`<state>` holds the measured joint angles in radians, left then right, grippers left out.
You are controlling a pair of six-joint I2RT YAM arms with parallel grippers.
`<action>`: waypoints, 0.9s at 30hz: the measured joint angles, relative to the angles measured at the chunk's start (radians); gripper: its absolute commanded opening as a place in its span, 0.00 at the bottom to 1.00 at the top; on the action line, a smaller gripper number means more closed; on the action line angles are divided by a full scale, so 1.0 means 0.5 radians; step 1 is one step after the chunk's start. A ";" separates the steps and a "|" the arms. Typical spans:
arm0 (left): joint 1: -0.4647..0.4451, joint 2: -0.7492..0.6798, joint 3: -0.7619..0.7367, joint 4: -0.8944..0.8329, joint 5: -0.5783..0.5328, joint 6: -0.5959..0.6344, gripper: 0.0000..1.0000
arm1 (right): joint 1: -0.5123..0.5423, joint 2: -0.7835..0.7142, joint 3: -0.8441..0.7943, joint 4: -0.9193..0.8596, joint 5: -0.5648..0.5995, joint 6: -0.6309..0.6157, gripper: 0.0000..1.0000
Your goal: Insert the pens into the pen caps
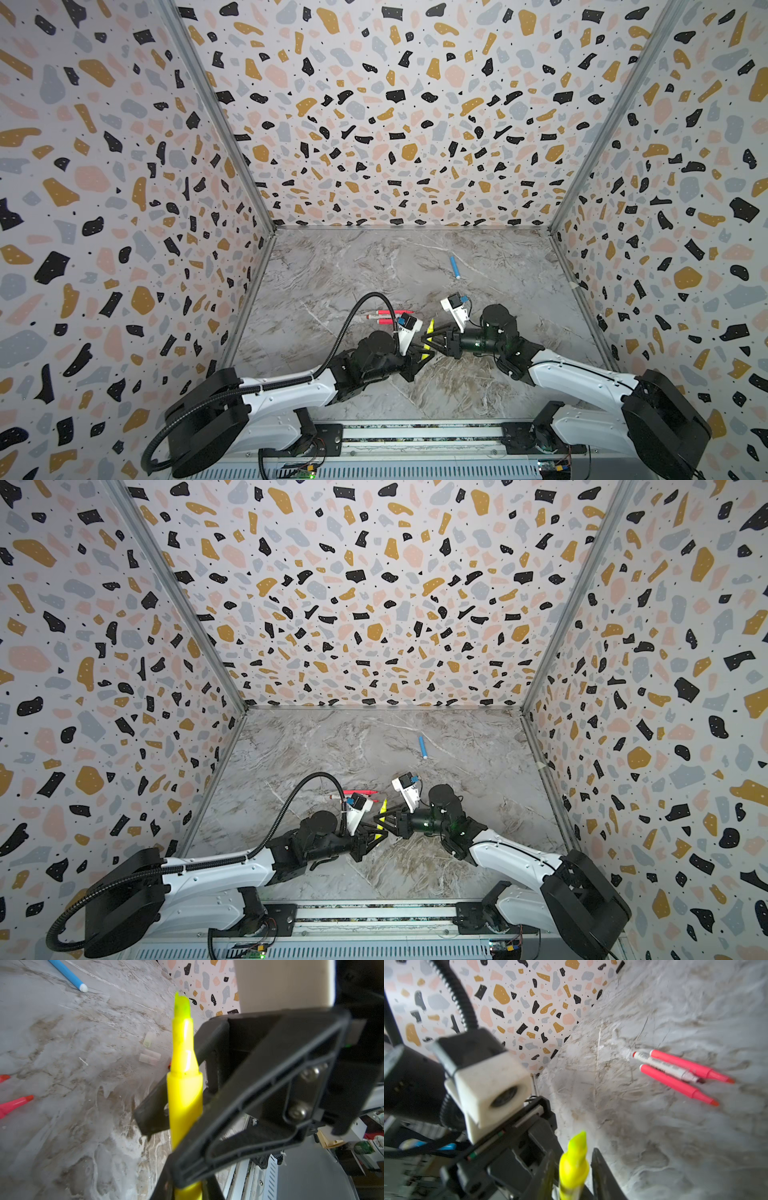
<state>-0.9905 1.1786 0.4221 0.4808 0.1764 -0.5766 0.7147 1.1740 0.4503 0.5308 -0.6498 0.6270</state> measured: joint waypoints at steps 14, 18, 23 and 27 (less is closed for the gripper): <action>0.029 -0.035 -0.105 -0.024 -0.148 -0.018 0.00 | -0.558 -0.334 0.129 -0.658 0.308 -0.111 0.66; 0.029 -0.034 -0.107 -0.069 -0.180 0.008 0.00 | -0.732 -0.210 0.196 -0.933 0.436 -0.207 0.66; 0.029 -0.023 -0.107 -0.101 -0.201 0.031 0.00 | -0.814 0.088 0.334 -1.153 0.539 -0.337 0.62; 0.029 -0.010 -0.108 -0.122 -0.212 0.034 0.00 | -0.866 0.326 0.477 -1.257 0.670 -0.391 0.58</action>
<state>-0.9760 1.1736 0.3683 0.4198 0.0704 -0.5594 0.2817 1.3369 0.6888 -0.0975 -0.3149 0.4313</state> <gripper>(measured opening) 0.153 0.590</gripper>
